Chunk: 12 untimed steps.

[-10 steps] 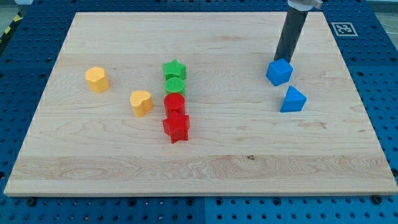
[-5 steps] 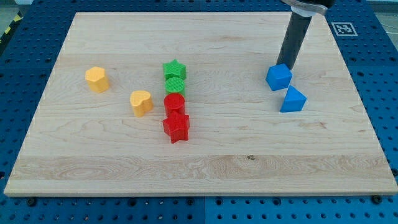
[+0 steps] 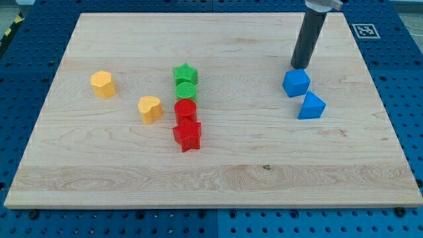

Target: Push the blue cube towards the top of the blue triangle

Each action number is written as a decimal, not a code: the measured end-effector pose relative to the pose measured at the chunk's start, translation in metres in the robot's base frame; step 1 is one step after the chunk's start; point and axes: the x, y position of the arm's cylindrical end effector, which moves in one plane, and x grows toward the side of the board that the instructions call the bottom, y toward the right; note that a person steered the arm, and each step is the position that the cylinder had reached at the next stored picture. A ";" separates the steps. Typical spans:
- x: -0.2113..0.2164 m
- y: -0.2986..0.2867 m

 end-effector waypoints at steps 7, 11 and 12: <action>0.028 -0.017; 0.028 -0.043; 0.028 -0.044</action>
